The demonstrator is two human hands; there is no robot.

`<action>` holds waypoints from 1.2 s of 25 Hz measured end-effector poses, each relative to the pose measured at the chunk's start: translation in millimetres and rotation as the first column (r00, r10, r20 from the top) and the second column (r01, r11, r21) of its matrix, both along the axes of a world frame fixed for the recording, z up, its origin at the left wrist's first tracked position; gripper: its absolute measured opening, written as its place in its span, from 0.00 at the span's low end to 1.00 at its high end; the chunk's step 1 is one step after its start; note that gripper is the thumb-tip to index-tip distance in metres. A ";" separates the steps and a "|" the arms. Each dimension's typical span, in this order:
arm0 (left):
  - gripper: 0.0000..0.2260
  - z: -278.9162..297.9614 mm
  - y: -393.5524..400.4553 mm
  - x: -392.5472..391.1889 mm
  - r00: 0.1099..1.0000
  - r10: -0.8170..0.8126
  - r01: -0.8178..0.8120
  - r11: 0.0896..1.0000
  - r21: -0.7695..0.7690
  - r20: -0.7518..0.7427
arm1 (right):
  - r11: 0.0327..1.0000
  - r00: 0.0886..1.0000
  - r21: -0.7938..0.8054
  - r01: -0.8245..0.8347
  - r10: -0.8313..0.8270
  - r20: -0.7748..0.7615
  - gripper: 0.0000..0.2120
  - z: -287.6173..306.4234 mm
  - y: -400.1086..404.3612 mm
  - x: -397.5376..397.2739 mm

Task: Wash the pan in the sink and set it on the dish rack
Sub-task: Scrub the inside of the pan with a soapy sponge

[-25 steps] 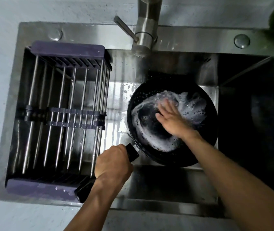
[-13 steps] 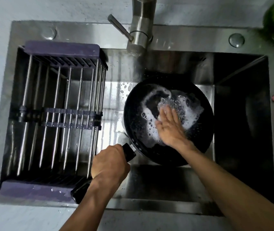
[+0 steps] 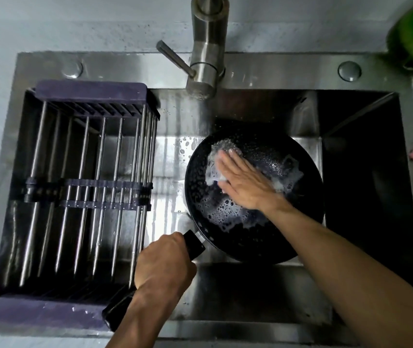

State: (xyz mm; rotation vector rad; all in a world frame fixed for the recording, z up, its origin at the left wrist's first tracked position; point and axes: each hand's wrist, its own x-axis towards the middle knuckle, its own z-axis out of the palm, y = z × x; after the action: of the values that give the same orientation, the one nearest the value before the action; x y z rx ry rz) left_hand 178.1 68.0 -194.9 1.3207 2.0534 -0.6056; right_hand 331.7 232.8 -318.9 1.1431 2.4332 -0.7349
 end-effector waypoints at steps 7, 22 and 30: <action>0.14 3.3 2.8 0.9 0.999 0.017 -0.017 1.000 0.016 -0.030 | 0.991 0.921 -0.109 0.076 -0.027 0.389 0.34 48.1 -58.5 104.3; 0.13 3.5 2.0 4.4 0.999 0.008 -0.006 1.000 0.029 -0.054 | 0.924 0.983 -0.370 0.094 -0.026 0.184 0.38 70.0 -81.8 97.6; 0.13 1.0 3.1 1.2 0.998 -0.018 0.019 1.000 0.021 -0.055 | 0.895 0.977 -0.443 0.061 -0.145 -0.159 0.28 27.1 -72.7 18.5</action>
State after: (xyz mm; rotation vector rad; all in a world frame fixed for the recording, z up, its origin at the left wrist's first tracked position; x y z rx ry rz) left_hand 179.3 71.1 -194.0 1.3508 2.0993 -0.6365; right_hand 350.2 160.1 -291.8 1.0620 2.1913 -1.3973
